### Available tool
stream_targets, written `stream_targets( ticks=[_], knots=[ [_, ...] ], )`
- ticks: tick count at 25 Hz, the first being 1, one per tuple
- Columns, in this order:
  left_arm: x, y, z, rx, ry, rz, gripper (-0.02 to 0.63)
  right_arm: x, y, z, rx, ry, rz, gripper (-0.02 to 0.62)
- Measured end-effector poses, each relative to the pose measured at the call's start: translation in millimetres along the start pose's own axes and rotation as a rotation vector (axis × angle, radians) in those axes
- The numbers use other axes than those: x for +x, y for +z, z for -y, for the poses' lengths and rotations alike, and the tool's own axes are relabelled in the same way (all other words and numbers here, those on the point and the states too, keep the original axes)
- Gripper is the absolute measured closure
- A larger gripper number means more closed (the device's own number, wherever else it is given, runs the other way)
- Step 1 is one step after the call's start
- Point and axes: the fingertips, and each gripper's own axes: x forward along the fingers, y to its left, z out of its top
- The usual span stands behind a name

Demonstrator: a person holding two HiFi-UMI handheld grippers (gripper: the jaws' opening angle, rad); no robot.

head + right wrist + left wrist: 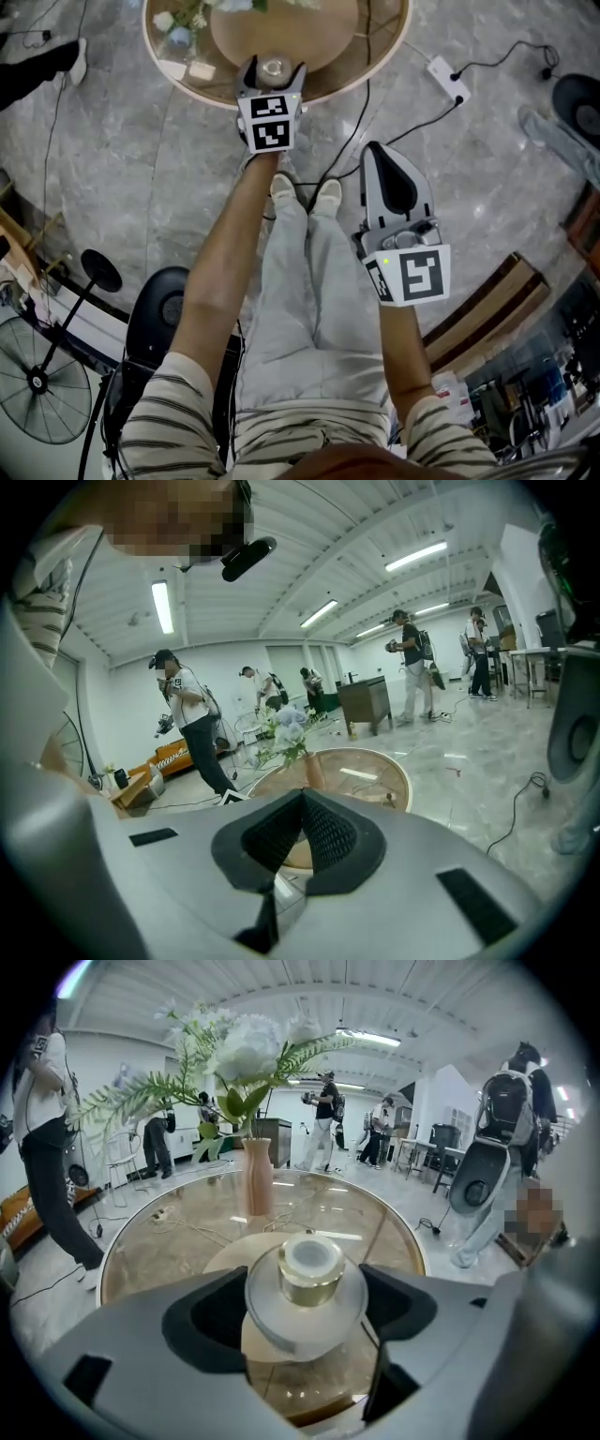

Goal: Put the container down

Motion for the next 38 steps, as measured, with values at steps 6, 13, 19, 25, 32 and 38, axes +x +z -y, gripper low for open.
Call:
stream_targets(
  ticks=[6,13,19,25,32,38],
  knots=[
    [-30.0,16.2,-0.1,-0.018,0.000,0.010,0.249,-11.4,14.8,-2.6,0.012,-0.026,0.005,0.592],
    [-78.5,43.3,-2.8,-0.066,0.002,0.032,0.273,-26.4,46.8,-15.0,-0.007,-0.041,0.019,0.591],
    [-124.6,64.3,3.7,-0.127,-0.009,0.095,0.357,-38.8,74.2,-35.8,-0.017,-0.033,0.050,0.592],
    [-177.7,95.3,13.8,-0.133,-0.012,0.167,0.476,-58.6,99.7,-60.9,-0.047,-0.015,0.075,0.592],
    [-256.5,142.3,23.5,-0.105,0.004,0.219,0.607,-87.5,142.8,-90.8,-0.044,-0.008,0.101,0.592],
    [-333.6,190.6,33.8,-0.078,-0.025,0.310,0.607,-116.0,180.3,-118.1,-0.031,0.008,0.141,0.591]
  ],
)
